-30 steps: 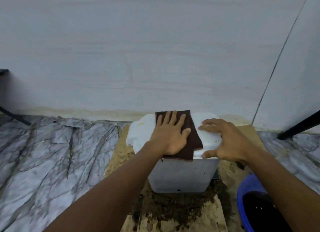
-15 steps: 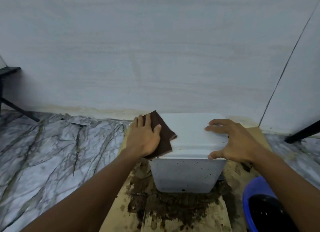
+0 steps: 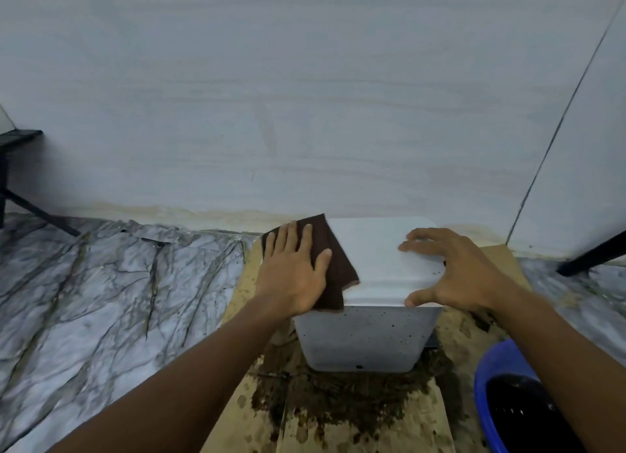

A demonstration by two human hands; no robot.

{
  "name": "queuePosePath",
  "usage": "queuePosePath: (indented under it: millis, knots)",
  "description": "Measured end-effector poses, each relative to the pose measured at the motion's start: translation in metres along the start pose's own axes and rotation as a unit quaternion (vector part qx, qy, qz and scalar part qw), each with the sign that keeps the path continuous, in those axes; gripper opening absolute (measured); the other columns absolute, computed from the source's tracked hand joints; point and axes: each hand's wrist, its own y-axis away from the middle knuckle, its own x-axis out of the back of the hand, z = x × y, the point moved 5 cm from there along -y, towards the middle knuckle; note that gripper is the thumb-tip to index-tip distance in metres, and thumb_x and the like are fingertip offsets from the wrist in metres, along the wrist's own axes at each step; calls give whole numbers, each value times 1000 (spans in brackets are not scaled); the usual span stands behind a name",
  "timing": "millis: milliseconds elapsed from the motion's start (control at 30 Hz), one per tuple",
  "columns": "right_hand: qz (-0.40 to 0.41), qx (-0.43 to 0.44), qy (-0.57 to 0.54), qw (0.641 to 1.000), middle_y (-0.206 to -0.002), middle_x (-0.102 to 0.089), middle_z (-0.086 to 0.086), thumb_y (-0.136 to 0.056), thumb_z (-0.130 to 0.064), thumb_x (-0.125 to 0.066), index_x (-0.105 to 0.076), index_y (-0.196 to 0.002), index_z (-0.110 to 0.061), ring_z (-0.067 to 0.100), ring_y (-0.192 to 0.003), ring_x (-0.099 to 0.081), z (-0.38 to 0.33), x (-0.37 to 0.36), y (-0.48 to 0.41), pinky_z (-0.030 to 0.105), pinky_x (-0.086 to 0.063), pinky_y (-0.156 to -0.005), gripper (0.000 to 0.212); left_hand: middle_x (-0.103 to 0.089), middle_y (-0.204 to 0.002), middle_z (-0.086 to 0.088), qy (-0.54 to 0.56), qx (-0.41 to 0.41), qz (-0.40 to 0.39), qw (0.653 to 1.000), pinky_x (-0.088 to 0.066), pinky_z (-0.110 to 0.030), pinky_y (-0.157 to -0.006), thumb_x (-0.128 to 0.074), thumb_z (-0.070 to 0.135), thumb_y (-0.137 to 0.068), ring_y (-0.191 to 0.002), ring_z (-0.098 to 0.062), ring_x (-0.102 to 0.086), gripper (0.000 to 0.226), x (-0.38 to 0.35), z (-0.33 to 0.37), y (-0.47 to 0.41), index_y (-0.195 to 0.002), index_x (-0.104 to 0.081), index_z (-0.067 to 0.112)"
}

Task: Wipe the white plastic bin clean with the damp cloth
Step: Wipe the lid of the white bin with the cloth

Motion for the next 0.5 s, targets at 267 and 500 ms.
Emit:
queuePosePath:
  millis: [267,500]
  knots:
    - [15,-1,21,1000,-142,-44,-14,-50,-57,-90,-55,-135,-36,6,-128,-34,1,-2,0,27,-27,-103,94,4,-170,0,-22,-176,-20,984,16,-37,-124,1,65,-97,-156,-16,13,74,-13,72,6,-162,1,29]
    - [2,-1,-20,1000,-146,-41,-18,-49,-61,-89,-55,-131,-43,8,-136,-34,2,-1,1,41,-34,-113,91,2,-171,1,4,-72,-41,997,6,-38,-127,-14,65,-102,-157,-17,7,70,2,19,-33,-162,-4,31]
